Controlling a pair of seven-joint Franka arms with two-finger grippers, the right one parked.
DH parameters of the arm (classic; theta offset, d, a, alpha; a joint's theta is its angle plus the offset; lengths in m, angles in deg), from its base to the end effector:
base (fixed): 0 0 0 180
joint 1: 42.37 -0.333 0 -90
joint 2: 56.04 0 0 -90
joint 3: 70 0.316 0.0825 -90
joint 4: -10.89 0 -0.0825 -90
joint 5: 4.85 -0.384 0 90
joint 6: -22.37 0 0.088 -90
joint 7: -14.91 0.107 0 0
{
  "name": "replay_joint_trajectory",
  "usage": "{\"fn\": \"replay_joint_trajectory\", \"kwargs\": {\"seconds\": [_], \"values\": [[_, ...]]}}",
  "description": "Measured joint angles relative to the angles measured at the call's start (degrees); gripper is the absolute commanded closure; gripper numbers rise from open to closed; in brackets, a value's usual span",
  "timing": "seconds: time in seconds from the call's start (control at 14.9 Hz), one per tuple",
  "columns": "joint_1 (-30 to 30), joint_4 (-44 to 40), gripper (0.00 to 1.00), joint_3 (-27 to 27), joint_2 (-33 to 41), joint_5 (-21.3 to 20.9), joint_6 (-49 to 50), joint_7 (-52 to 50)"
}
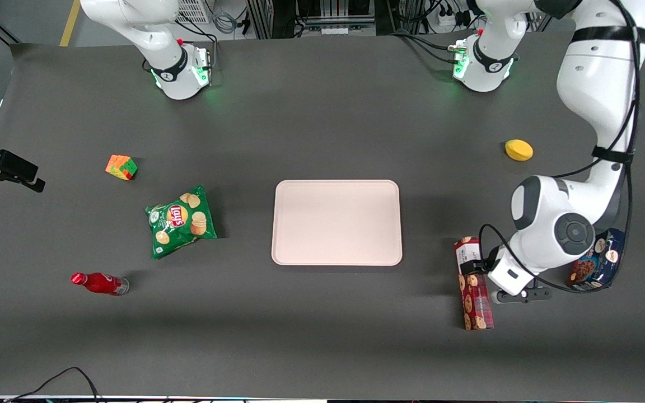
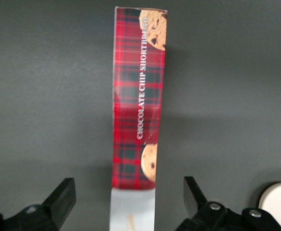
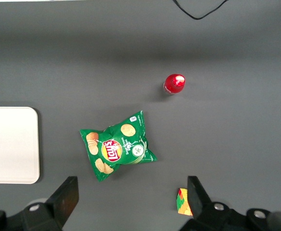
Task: Place red cookie box on tray
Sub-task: 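Close the left gripper on the cookie box's end and lift it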
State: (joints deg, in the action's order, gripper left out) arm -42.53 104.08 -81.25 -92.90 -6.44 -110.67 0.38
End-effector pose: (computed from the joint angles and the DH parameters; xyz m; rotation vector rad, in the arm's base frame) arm 0.6871 -0.1159 0.2571 3.0312 0.1272 0.0632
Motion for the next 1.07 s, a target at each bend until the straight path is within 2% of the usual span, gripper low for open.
{"fn": "replay_joint_trajectory", "kwargs": {"seconds": [0.13, 0.34, 0.47, 0.6, 0.81, 1.07], "values": [[0.18, -0.06, 0.01, 0.0, -1.59, 0.0, -2.39, -0.22], [0.53, -0.61, 0.14, 0.01, -3.21, 0.0, -3.25, -0.29], [0.77, -1.21, 0.39, 0.03, -3.95, -0.07, -3.34, -0.33], [0.84, -2.25, 0.61, 0.1, -4.72, -0.94, -3.36, -0.33], [0.84, -4.01, 0.79, 0.18, -5.66, -2.02, -3.32, -0.33], [0.84, -5.48, 0.83, 0.26, -6.08, -2.37, -2.65, -0.32]]}}
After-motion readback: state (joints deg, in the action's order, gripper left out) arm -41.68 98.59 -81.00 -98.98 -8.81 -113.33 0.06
